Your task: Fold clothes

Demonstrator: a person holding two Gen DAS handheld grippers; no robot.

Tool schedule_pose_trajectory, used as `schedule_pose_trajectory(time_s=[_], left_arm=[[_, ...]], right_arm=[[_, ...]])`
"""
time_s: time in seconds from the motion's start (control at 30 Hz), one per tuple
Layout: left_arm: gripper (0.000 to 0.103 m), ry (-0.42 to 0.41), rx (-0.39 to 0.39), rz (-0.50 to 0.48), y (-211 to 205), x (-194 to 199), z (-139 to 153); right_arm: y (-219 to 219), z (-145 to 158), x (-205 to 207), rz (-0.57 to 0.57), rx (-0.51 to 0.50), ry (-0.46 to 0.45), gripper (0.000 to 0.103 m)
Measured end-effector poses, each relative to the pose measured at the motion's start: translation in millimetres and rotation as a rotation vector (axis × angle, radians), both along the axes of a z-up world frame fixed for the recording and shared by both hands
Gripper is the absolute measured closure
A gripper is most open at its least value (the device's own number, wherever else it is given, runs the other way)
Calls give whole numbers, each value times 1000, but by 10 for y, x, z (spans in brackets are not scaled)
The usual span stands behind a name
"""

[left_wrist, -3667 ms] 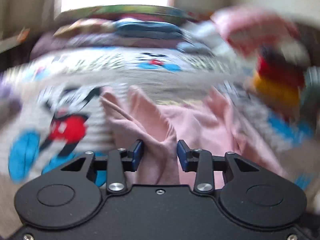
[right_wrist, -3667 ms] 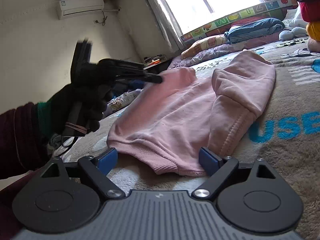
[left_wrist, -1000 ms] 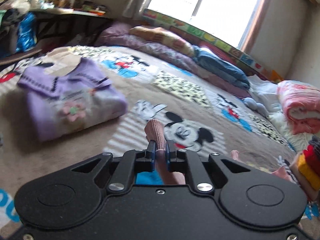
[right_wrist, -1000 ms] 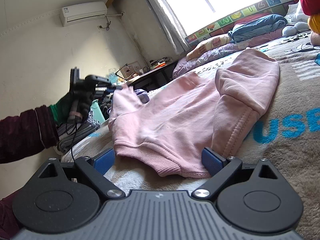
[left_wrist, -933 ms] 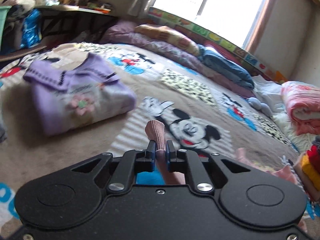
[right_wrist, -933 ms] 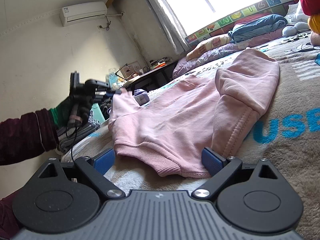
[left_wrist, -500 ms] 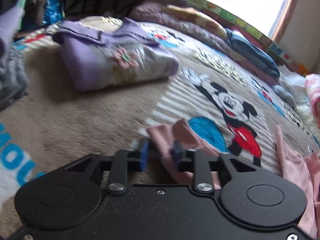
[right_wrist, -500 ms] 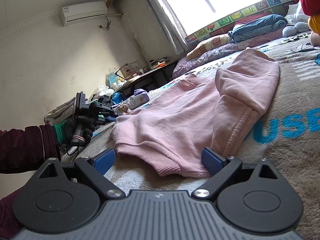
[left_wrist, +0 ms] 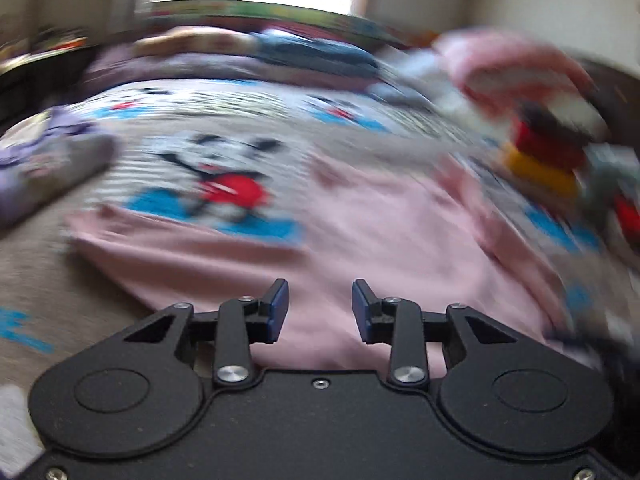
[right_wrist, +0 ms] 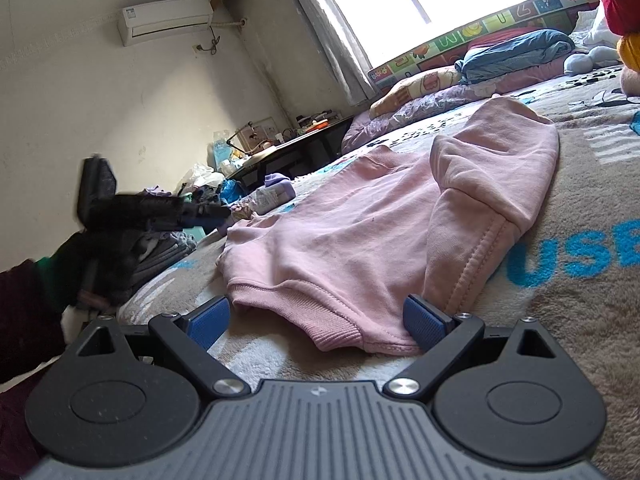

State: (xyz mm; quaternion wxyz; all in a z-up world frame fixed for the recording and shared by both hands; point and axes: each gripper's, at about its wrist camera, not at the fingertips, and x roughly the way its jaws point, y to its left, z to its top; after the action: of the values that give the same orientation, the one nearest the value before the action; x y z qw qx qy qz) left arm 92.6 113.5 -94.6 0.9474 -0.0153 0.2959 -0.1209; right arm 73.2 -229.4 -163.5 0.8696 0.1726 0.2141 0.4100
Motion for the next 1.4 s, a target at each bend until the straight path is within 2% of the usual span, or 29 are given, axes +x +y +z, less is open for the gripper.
schedule_pose_trajectory(time_s=[0.07, 0.1, 0.23, 0.33, 0.43, 0.53, 0.63, 0.73, 0.8, 0.9, 0.97, 1.07, 1.1, 1.17, 1.23, 1.3, 1.4], left_arm=[[65, 93, 63, 23, -78, 14, -234], [65, 108, 75, 40, -88, -5, -288], [68, 37, 79, 48, -223, -142, -75], [61, 3, 46, 46, -334, -157, -33], [36, 80, -16, 52, -407, -97, -213], [34, 70, -77, 90, -449, -149, -217], [21, 60, -138, 127, -491, -200, -221], [20, 29, -107, 128, -582, -227, -244], [20, 3, -87, 130, -612, -235, -235], [20, -34, -56, 141, -634, -231, -210], [20, -38, -61, 140, -620, -223, -226], [20, 17, -66, 130, -605, -145, -326], [19, 33, -53, 124, -620, -116, -373], [8, 35, -22, 106, -681, -98, -415], [5, 22, 4, 104, -743, -104, -444], [3, 9, 21, 102, -775, -114, -473], [1, 2, 20, 104, -780, -103, -492]], right_arm=[[12, 11, -7, -3, -11, 0, 10], [17, 17, -13, -4, -17, 1, 10], [40, 56, -45, -15, -46, 9, 10], [49, 90, -69, -27, -60, 25, 10], [28, 145, -75, -51, -36, 79, 10], [-51, 245, -136, -96, 13, 131, 10], [-141, 356, -215, -149, 56, 140, 10], [-264, 451, -147, -237, 91, 150, 10], [-368, 469, 25, -303, 123, 193, 10], [-510, 484, 347, -387, 137, 243, 16], [-597, 486, 584, -424, 136, 260, 22], [-764, 440, 1024, -454, 172, 317, 22], [-823, 406, 1177, -472, 187, 341, 22], [-940, 337, 1484, -508, 217, 390, 22], [-1022, 233, 1738, -533, 260, 448, 23], [-1089, 161, 1948, -542, 309, 464, 25], [-1077, 123, 2245, -523, 305, 478, 26]])
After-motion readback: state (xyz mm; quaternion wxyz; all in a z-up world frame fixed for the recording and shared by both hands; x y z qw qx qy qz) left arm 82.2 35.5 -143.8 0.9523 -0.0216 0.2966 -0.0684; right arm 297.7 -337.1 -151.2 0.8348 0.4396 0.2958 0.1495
